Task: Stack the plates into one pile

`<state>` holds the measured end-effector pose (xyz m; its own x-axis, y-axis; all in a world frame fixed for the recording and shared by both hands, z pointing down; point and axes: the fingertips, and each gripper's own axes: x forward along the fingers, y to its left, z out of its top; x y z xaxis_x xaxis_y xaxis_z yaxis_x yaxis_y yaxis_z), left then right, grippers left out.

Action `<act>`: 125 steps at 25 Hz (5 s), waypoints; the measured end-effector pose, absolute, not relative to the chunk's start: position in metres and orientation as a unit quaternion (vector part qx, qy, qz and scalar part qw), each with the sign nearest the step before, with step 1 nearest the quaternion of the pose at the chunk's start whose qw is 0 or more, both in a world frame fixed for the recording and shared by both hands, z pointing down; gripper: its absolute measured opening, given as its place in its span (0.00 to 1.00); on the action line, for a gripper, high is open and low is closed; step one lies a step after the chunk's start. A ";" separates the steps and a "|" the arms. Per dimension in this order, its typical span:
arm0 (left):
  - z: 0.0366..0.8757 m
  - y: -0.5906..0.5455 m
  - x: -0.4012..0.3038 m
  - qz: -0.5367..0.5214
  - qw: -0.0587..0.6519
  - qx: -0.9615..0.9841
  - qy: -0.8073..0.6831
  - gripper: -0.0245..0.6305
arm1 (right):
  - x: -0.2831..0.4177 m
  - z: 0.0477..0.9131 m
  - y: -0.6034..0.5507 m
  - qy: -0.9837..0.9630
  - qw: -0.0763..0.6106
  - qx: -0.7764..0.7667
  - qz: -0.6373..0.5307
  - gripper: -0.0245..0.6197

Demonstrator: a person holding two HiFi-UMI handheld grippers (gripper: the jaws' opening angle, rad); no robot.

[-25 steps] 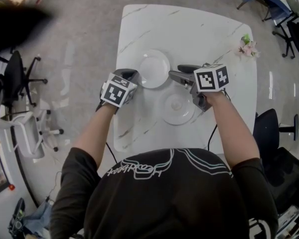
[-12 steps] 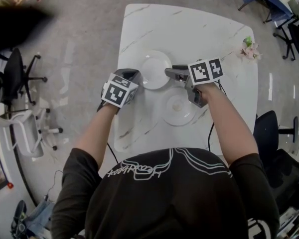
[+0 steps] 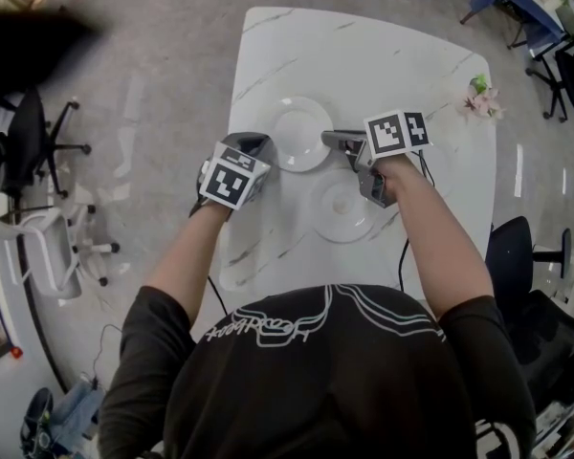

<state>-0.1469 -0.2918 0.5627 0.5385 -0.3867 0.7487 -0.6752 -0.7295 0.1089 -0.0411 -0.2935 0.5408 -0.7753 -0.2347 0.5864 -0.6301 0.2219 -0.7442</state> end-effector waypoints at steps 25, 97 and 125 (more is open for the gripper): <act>0.447 -0.228 -0.163 0.228 0.192 0.890 -0.346 0.07 | 0.008 0.463 -0.216 -0.739 -0.017 0.342 0.580 0.10; 0.409 -0.086 -0.027 0.207 0.199 0.948 -0.136 0.07 | 0.059 0.400 -0.057 -0.835 0.115 0.465 0.270 0.14; 0.397 -0.105 0.166 0.204 0.225 0.938 -0.167 0.07 | 0.276 0.379 -0.087 -0.848 0.074 0.471 0.232 0.39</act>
